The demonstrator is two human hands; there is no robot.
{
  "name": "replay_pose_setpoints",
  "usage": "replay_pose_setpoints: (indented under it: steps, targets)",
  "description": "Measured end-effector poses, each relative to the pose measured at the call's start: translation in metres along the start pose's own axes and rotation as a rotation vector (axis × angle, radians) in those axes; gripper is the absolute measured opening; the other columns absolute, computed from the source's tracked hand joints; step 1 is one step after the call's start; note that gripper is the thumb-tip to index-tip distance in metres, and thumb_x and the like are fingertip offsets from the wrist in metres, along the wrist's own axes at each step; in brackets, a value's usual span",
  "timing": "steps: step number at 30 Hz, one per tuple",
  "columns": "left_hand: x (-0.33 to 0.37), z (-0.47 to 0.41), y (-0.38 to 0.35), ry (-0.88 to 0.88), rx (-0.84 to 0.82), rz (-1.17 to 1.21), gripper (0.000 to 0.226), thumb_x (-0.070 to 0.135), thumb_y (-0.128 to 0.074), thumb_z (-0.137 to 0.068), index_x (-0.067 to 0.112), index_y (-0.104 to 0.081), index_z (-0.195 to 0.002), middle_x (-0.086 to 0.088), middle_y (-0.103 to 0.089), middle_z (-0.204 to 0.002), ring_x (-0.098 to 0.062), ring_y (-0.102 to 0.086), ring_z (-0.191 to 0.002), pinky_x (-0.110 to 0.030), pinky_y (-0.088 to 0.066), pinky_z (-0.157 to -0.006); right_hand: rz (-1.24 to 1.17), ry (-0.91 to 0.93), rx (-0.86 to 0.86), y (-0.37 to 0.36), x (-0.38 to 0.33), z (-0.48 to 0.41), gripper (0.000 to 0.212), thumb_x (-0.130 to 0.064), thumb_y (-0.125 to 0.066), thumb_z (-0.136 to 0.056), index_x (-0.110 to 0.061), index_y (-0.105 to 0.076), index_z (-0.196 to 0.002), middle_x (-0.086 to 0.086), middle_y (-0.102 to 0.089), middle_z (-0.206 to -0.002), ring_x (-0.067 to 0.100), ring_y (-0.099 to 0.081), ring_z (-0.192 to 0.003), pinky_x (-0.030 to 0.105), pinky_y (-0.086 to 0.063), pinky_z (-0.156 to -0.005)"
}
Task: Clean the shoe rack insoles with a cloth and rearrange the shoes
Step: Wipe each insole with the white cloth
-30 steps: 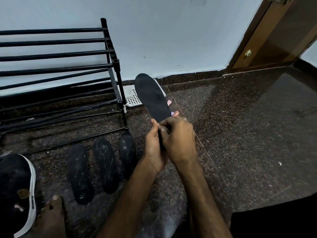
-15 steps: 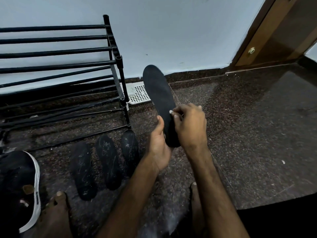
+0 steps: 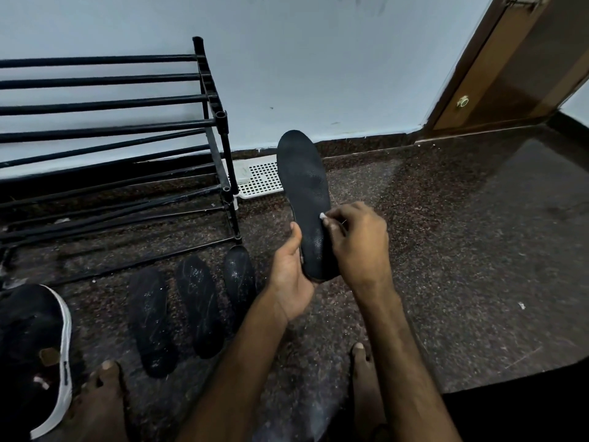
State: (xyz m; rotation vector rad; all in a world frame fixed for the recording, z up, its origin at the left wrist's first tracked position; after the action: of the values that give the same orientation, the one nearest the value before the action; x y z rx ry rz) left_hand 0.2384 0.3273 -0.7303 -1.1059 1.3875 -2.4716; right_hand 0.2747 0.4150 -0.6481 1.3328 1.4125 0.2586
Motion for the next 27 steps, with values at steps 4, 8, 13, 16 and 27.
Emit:
replay_pose_setpoints:
  steps: [4, 8, 13, 16, 27]
  targets:
    - [0.008, -0.003, 0.006, -0.057, 0.002, 0.082, 0.062, 0.047, -0.023, -0.105, 0.004, -0.056, -0.134, -0.011, -0.059, -0.138, -0.021, -0.059, -0.124, -0.034, -0.045, -0.102, -0.148, 0.058, -0.267, -0.015, -0.008, 0.025, 0.004, -0.013, -0.075, -0.083, -0.013, -0.075, -0.087, 0.0, -0.069, -0.087, 0.012, -0.063, -0.078, 0.032, -0.052, -0.078]
    - [0.006, -0.003, 0.002, -0.037, -0.024, 0.074, 0.058, 0.046, -0.022, -0.105, 0.008, -0.06, -0.127, -0.008, -0.065, -0.13, -0.018, -0.065, -0.114, -0.032, -0.054, -0.09, -0.076, 0.041, -0.104, -0.011, -0.003, 0.016, 0.008, -0.014, -0.072, -0.086, -0.01, -0.075, -0.092, 0.003, -0.069, -0.092, 0.017, -0.061, -0.084, 0.036, -0.053, -0.081]
    - [0.01, -0.002, 0.0, -0.022, -0.031, 0.09, 0.057, 0.041, -0.025, -0.105, 0.004, -0.068, -0.115, -0.011, -0.07, -0.117, -0.013, -0.071, -0.086, -0.024, -0.058, -0.075, -0.125, 0.097, -0.083, -0.013, -0.007, 0.014, 0.007, -0.01, -0.071, -0.086, -0.01, -0.075, -0.092, 0.003, -0.067, -0.092, 0.02, -0.062, -0.085, 0.039, -0.053, -0.081]
    - [0.013, -0.003, 0.006, -0.019, 0.01, 0.112, 0.056, 0.044, -0.027, -0.105, 0.003, -0.06, -0.123, -0.018, -0.059, -0.135, -0.022, -0.067, -0.106, -0.029, -0.054, -0.09, -0.196, 0.139, -0.275, -0.019, -0.006, 0.026, 0.008, -0.013, -0.077, -0.081, -0.016, -0.077, -0.088, -0.003, -0.069, -0.087, 0.013, -0.062, -0.08, 0.038, -0.052, -0.082]
    - [0.013, -0.006, 0.008, -0.06, 0.031, 0.074, 0.052, 0.041, -0.025, -0.106, 0.005, -0.059, -0.125, -0.012, -0.067, -0.124, -0.024, -0.068, -0.105, -0.035, -0.059, -0.079, -0.1, 0.066, -0.226, -0.019, 0.007, 0.028, 0.006, -0.014, -0.075, -0.083, -0.013, -0.075, -0.089, -0.001, -0.067, -0.089, 0.014, -0.06, -0.081, 0.031, -0.05, -0.08]
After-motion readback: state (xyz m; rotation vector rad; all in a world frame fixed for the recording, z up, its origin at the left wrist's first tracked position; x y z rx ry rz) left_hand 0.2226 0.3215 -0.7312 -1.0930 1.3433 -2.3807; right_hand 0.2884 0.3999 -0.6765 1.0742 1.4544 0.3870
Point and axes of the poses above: each hand's wrist, its own z-axis away from the middle knuckle, its own y-axis out of the back of the hand, x = y × z, the point moved 4 cm from there along -z, towards the middle knuckle
